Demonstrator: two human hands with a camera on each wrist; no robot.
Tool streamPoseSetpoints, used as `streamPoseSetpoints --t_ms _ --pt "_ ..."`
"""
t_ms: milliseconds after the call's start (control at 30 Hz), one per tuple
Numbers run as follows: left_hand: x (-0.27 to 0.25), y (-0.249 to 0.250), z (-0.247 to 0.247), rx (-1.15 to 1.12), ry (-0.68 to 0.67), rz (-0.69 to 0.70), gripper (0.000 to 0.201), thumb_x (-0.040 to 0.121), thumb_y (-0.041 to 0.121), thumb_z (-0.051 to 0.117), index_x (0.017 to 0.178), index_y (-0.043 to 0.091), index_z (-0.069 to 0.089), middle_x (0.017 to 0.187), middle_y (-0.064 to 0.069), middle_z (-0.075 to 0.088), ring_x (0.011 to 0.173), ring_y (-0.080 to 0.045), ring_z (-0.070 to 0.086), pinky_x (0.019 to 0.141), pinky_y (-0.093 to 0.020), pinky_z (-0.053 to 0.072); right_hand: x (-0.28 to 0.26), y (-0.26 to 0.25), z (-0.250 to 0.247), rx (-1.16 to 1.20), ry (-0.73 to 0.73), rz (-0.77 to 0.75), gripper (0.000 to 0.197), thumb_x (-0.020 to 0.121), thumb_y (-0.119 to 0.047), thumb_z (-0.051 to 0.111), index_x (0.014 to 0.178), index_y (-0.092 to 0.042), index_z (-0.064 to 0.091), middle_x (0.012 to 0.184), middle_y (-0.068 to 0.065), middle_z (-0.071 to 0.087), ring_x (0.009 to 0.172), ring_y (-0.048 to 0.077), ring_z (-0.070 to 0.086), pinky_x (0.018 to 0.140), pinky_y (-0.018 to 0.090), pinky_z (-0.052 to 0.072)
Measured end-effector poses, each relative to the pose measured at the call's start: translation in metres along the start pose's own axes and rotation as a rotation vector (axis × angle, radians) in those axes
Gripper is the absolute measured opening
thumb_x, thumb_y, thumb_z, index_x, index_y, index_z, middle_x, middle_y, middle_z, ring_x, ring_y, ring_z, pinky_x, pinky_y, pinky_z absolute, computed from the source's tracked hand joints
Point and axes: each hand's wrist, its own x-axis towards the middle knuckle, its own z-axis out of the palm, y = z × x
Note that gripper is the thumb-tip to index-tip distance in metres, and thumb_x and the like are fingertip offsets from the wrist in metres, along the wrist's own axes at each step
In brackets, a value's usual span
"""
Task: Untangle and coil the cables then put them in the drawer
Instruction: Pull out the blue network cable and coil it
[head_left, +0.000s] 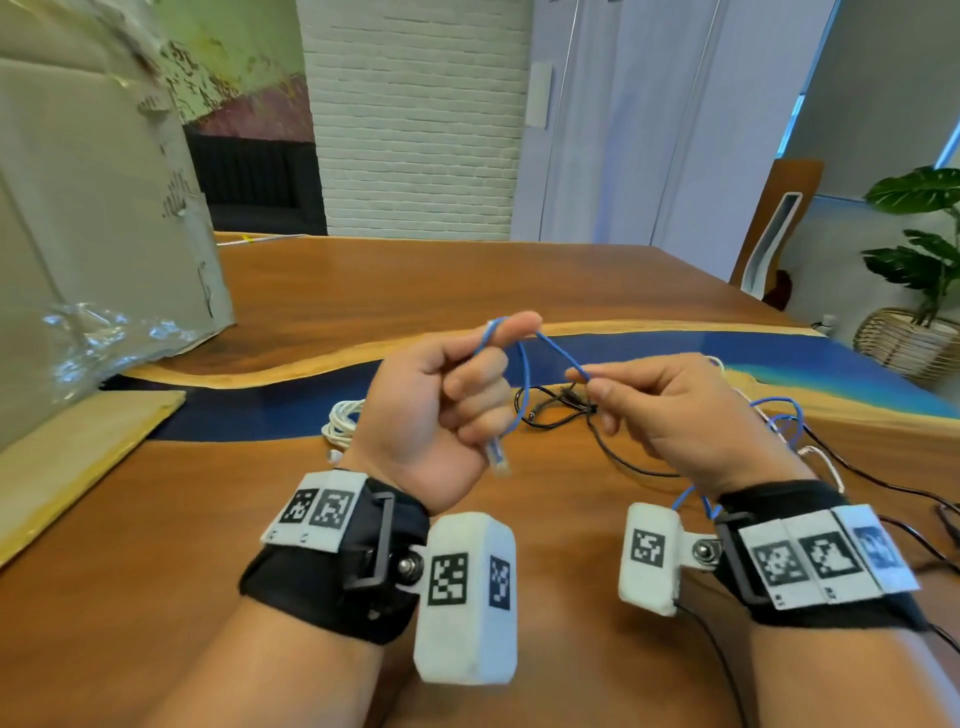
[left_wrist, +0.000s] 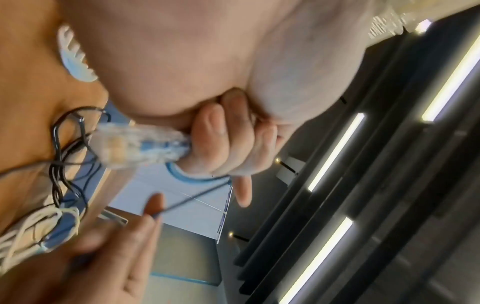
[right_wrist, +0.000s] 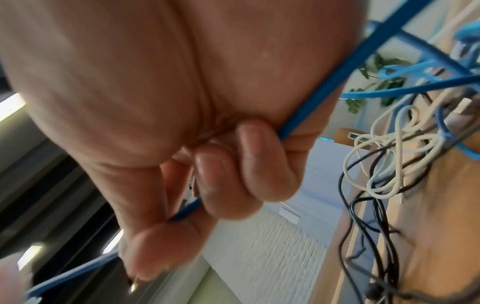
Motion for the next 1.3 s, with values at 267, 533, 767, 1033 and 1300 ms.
streamPoseSetpoints --t_ms 267,533,767,1033,1300 --pt "0.012 -0.010 -0.006 0.135 0.267 0.307 0.030 0.109 0.008 0.040 0.134 0.001 0.055 0.091 -0.006 0.076 0.066 -0.013 0.065 0.076 -0.028 0.061 -0.008 -0.015 0.035 -0.379 -0.542 0.028 0.042 0.098 -0.038 0.067 0.060 -0.020 0.073 0.068 0.006 0.074 0.098 0.017 0.074 0.093 0.040 0.053" --pt "0.009 -0.022 -0.006 1.093 0.297 0.034 0.022 0.099 0.007 0.054 0.101 0.005 0.076 0.066 0.000 0.069 0.046 -0.019 0.047 0.053 -0.031 0.044 -0.007 -0.021 0.009 -0.029 -0.099 -0.053 0.032 0.077 -0.029 0.082 0.060 -0.008 0.065 0.044 -0.009 0.046 0.042 0.002 0.037 0.047 0.012 0.031" --pt "-0.003 -0.015 -0.001 0.663 0.021 -0.198 0.053 0.108 0.030 0.036 0.092 -0.003 0.074 0.050 0.001 0.021 0.047 -0.016 0.009 0.044 -0.029 0.012 0.002 -0.004 0.007 -0.051 0.196 -0.114 0.065 0.073 -0.047 0.082 0.061 0.004 0.045 0.053 0.002 0.033 0.049 0.010 0.028 0.049 0.021 0.027" --pt "0.006 -0.010 0.006 -0.208 0.089 0.004 0.040 0.104 0.017 0.039 0.128 -0.008 0.058 0.064 0.004 0.041 0.047 -0.009 0.027 0.046 -0.018 0.033 0.000 -0.008 0.023 -0.342 -0.253 -0.064 0.027 0.106 -0.015 0.054 0.119 -0.027 0.075 0.060 -0.031 0.060 0.060 -0.008 0.055 0.063 0.012 0.039" --pt "0.011 -0.022 0.009 0.113 0.310 0.229 0.025 0.110 0.008 0.034 0.111 -0.002 0.057 0.073 -0.005 0.053 0.052 -0.010 0.058 0.078 -0.029 0.048 -0.008 -0.021 0.037 -0.459 -0.457 0.029 0.037 0.102 -0.031 0.061 0.072 -0.010 0.068 0.055 -0.002 0.058 0.050 0.009 0.049 0.061 0.033 0.046"
